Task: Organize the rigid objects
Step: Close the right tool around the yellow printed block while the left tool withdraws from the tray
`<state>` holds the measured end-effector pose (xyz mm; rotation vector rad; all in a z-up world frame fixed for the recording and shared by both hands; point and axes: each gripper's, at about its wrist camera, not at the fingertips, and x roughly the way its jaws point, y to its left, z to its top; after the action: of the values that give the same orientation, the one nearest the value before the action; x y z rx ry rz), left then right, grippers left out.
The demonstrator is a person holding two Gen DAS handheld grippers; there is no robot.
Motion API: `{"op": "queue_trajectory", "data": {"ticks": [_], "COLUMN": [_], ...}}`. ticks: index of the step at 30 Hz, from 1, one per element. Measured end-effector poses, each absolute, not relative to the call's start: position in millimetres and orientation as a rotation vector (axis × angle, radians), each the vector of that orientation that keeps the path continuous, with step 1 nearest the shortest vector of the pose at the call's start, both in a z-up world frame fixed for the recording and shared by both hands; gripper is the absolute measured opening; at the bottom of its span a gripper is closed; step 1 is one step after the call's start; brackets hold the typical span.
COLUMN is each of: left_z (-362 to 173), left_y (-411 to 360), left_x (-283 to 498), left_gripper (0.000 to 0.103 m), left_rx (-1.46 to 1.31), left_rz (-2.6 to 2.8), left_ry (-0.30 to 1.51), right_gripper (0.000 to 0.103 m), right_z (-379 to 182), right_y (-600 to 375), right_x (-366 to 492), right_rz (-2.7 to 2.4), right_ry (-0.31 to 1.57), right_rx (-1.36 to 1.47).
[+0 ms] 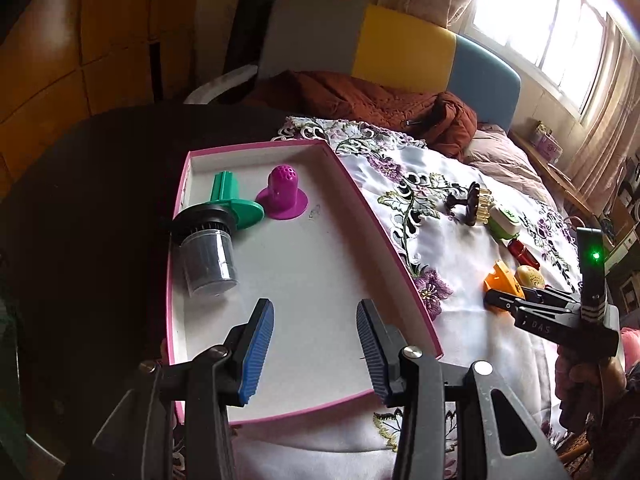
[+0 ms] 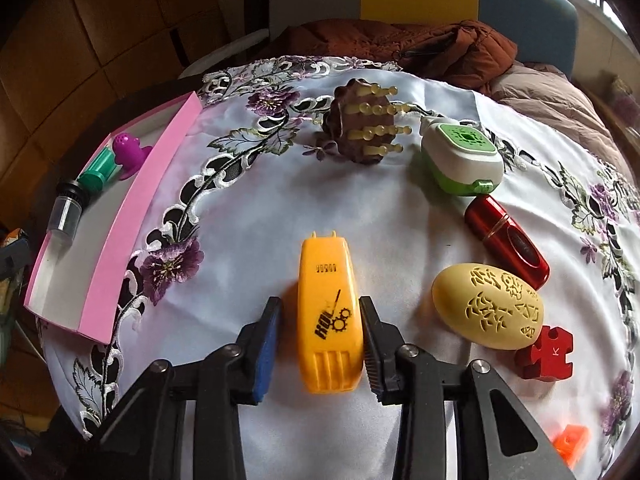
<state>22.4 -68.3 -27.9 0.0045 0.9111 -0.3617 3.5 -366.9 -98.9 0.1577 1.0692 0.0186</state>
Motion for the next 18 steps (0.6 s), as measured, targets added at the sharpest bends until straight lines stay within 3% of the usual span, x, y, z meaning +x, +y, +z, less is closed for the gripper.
{"op": "queue_trajectory", "data": {"ticks": [2,11,15,18], "left_z": [-27,-26,-26,-28], "left_y": [-67,-60,-56,-52], "left_x": [21,20,19,19], "left_gripper": [0.043,0.043,0.043,0.043], "left_rx": [0.005,-0.002,-0.009,-0.012], "left_rz": [-0.36,-0.337,-0.333,-0.329], "left_ry": [0.911,0.915,0.914,0.919], "right_gripper": [0.044,0.043,0.039,0.027], "right_z": [-99,-99,-98,-97], "right_y": [-369,-366,-372,-377], "right_x": [4,2,2,3], "right_rz": [0.039,0.036,0.036,0.017], "right_ry": [1.075,1.061,1.061,1.07], "right_rx": [0.188,0.176,0.209,0.225]}}
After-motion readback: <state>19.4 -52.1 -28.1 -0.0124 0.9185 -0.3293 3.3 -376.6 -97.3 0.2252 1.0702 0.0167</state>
